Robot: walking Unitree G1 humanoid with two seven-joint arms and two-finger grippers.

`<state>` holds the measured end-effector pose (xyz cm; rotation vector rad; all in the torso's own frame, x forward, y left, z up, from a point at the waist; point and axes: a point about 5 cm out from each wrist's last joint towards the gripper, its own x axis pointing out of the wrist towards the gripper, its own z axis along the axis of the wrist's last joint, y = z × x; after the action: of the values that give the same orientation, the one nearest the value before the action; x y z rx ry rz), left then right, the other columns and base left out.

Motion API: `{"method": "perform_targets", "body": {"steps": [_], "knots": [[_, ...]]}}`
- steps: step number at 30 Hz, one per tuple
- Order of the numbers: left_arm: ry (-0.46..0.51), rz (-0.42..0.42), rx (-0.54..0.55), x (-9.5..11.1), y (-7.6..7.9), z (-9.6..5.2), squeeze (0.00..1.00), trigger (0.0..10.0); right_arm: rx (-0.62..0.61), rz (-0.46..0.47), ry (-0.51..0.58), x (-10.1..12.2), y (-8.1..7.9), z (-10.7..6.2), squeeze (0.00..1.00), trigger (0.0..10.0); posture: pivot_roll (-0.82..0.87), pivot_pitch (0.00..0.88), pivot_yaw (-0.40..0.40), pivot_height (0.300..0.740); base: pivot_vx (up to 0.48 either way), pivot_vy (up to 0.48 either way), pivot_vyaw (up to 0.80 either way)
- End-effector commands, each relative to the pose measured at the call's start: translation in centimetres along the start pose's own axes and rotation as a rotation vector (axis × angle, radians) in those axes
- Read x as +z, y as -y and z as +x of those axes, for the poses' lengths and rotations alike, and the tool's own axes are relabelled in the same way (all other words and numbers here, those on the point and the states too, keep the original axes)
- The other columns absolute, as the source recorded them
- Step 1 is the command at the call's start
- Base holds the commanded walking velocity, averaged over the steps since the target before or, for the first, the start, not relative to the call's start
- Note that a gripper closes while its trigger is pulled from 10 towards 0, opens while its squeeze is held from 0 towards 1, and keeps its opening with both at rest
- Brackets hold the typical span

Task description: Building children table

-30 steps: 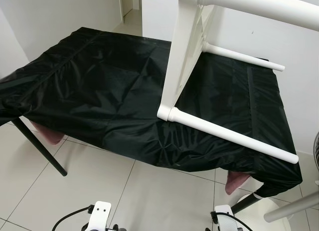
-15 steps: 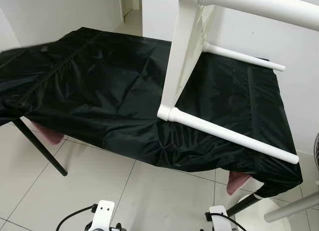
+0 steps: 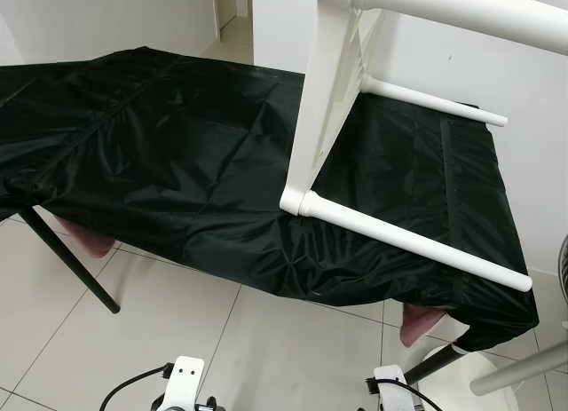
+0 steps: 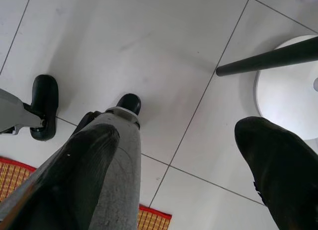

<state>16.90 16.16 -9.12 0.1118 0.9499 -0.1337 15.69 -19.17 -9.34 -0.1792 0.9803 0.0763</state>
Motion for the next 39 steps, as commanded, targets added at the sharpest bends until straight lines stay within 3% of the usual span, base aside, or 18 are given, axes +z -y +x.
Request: {"method": "perform_targets", "body": {"steps": [1,13,20,27,39], "knots": [[-0.033,0.007,-0.018,-0.74,0.46,-0.1,0.0,10.0,0.004,0.002,-0.022,-0.43,-0.21,-0.05,0.0,10.0,0.15,0.007,-0.013,0.74,0.0,0.0,0.0],[-0.025,0.012,-0.019,-0.45,0.49,-0.03,0.0,10.0,0.007,0.004,-0.022,-0.37,-0.03,-0.05,0.0,10.0,0.15,0.013,-0.032,0.74,0.0,0.0,0.0],[-0.029,-0.056,-0.009,-0.58,0.63,-0.03,0.0,10.0,0.019,-0.079,-0.012,-0.02,0.02,0.01,0.0,10.0,0.13,0.011,-0.026,0.74,0.0,0.0,0.0],[-0.023,0.025,-0.028,-0.17,0.71,0.06,0.0,10.0,0.009,-0.021,-0.012,0.0,-0.28,0.05,0.0,10.0,0.11,0.0,-0.007,0.74,0.0,0.0,0.0],[-0.018,0.025,-0.026,0.1,0.67,0.13,0.0,10.0,0.01,-0.031,-0.009,0.2,-0.24,0.1,0.0,10.0,0.12,0.0,-0.009,0.74,0.0,0.0,0.0]]}}
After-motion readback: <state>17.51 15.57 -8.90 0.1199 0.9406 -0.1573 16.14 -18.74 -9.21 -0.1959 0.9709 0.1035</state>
